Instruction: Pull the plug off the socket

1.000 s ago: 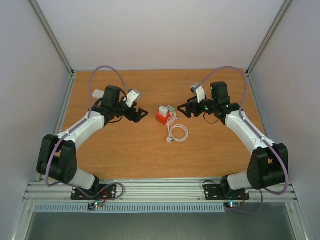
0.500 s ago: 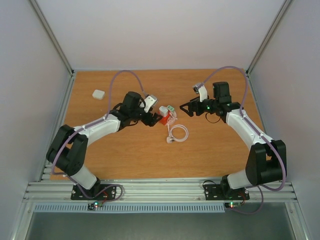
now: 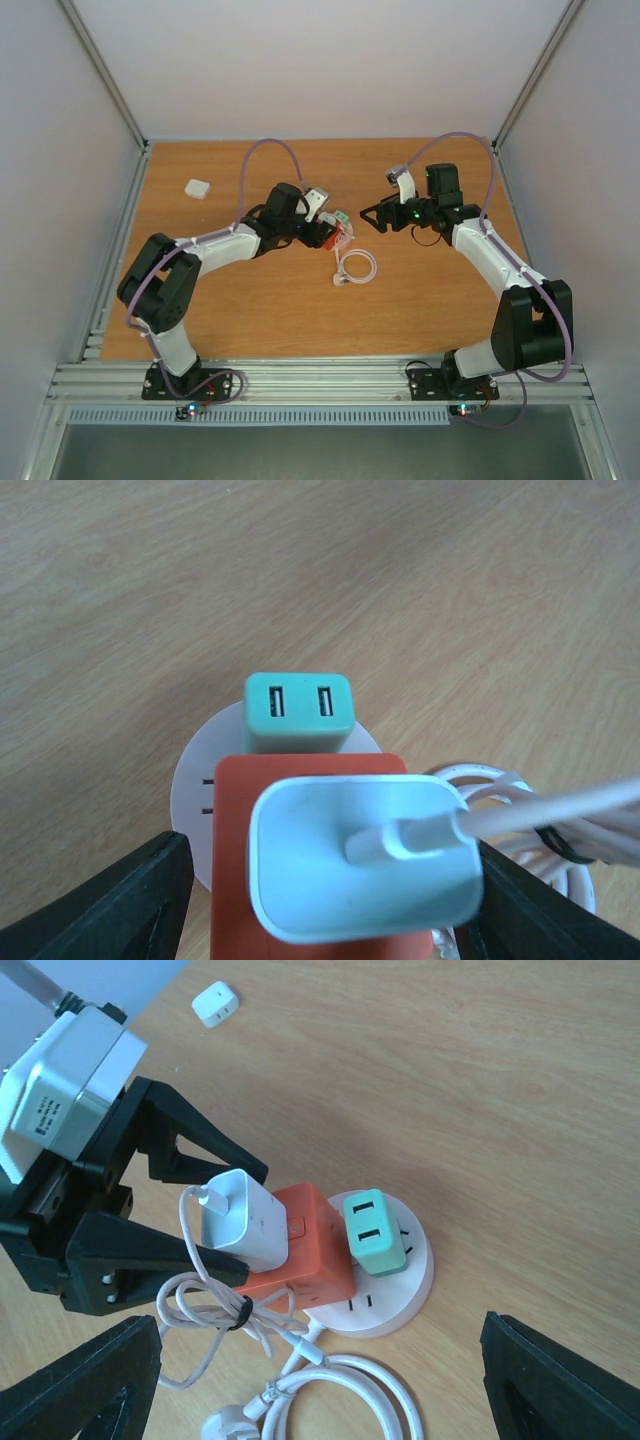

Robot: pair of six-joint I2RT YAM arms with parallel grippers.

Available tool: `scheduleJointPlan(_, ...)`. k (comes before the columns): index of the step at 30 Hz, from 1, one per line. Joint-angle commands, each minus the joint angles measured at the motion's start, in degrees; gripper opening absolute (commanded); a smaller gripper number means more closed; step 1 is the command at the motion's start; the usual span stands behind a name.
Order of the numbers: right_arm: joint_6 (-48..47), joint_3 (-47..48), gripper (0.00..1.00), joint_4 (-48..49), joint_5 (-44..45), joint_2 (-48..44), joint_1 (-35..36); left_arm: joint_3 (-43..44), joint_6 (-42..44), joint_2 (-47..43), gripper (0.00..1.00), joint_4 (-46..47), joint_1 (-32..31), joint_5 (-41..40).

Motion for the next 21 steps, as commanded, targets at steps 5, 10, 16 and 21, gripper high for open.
scheduleJointPlan(5, 0.84, -0.26, 0.88, 1.56, 0.26, -0.44, -0.75, 2.43, -2.62, 2.35, 0.64, 5.31, -0.28, -2.33)
scheduleJointPlan(10, 0.23, -0.26, 0.89, 1.15, 0.26, -0.43, -0.84, 1.83, 0.36, 1.43, 0.47, 4.24, -0.28, -1.64)
scheduleJointPlan(16, -2.09, -0.53, 0.88, -0.51, -0.99, -0.23, -0.82, 0.56, 6.90, -0.45, 0.32, 0.33, -0.21, 1.52)
scheduleJointPlan(21, -4.57, -0.70, 0.88, -2.08, -2.65, 0.03, -0.84, -0.90, 13.74, -2.37, 0.26, -4.75, 0.77, 5.34)
